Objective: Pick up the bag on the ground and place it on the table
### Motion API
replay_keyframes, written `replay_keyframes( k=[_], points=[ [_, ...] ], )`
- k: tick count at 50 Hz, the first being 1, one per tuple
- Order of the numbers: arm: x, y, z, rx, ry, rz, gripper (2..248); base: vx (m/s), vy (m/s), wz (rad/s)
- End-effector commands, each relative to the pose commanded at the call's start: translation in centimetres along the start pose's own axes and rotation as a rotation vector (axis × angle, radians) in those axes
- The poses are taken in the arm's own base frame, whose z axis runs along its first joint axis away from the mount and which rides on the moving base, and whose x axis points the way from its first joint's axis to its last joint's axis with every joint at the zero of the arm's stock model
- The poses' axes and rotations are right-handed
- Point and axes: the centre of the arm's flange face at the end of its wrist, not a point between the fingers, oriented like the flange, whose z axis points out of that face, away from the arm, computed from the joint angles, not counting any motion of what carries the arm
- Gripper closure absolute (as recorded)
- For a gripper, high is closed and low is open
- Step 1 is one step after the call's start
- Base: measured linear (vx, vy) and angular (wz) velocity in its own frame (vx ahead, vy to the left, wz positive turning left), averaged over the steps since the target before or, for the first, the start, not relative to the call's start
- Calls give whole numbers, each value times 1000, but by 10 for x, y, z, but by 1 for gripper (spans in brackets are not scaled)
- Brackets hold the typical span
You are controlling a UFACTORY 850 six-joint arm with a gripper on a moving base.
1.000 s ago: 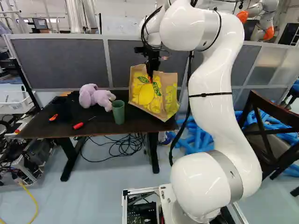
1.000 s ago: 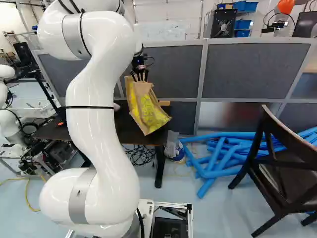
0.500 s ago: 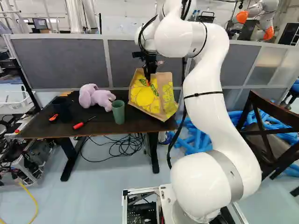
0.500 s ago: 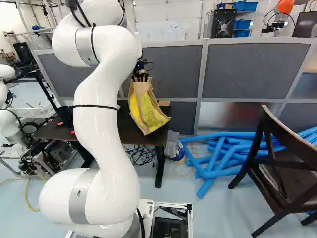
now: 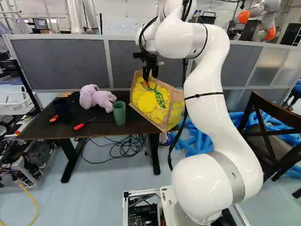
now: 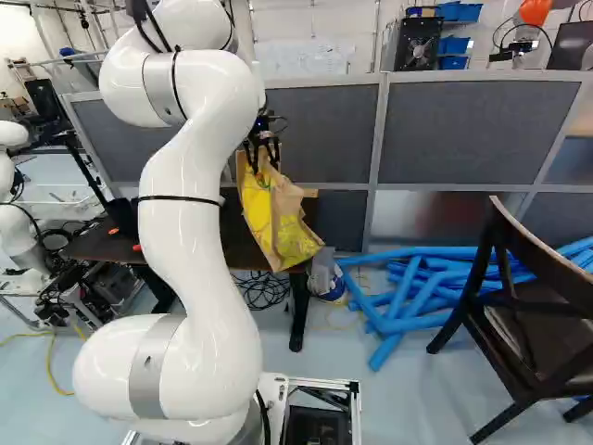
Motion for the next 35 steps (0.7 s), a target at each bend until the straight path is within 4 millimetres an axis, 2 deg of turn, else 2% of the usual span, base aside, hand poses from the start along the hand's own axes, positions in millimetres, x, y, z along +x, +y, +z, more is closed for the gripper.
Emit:
replay_keyframes(
  k=[1, 2, 7, 8, 12, 13, 17, 18, 22, 23, 35],
  points=[
    [0, 0, 0, 0, 0, 0, 157, 0, 0, 0],
    [0, 0, 0, 0, 0, 0, 121, 0, 0, 0],
    [0, 0, 0, 0, 0, 0, 121, 0, 0, 0],
    [0, 0, 0, 0, 0, 0, 85, 0, 0, 0],
    [0, 0, 0, 0, 0, 0, 85, 0, 0, 0],
    [0, 0, 0, 0, 0, 0, 49, 0, 0, 0],
    [0, 0, 0, 0, 0, 0, 49, 0, 0, 0],
    [0, 0, 0, 0, 0, 0, 13, 0, 0, 0],
    [0, 0, 0, 0, 0, 0, 13, 0, 0, 0],
    [0, 0, 0, 0, 0, 0, 3, 0, 0, 0],
    [0, 0, 0, 0, 0, 0, 3, 0, 0, 0]
  ],
)
